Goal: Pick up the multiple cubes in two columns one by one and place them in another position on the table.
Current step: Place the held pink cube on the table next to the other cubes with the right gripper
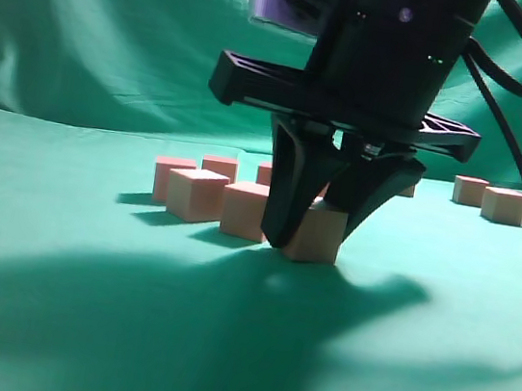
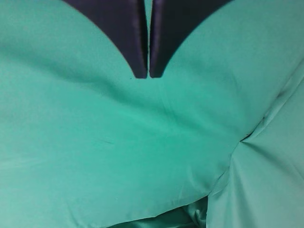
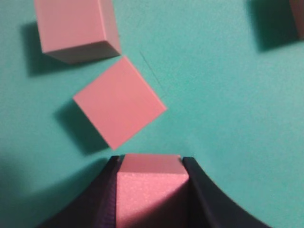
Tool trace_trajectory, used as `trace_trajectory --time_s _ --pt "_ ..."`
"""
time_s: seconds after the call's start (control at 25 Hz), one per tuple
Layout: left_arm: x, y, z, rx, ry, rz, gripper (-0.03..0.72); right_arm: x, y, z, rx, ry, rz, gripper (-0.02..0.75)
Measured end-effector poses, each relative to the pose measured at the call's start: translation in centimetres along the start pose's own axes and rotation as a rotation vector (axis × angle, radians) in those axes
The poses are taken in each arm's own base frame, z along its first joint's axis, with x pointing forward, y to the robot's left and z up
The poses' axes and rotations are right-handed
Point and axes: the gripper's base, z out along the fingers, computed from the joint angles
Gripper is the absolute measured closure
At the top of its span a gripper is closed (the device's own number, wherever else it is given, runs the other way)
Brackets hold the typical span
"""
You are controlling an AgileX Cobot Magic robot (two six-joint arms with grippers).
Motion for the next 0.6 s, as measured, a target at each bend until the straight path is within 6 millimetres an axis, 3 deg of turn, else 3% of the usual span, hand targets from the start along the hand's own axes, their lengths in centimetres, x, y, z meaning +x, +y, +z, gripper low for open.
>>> trace_trajectory --time_s 0.52,0.6 --pt "0.00 0.00 0.00 0.000 0.000 0.000 0.688 -0.01 -0.13 0.05 0.015 -0.001 -0.031 0.482" --pt "0.00 0.00 0.00 0.000 0.000 0.000 0.688 0.03 -0.14 0.18 0.015 0.003 -0.032 0.380"
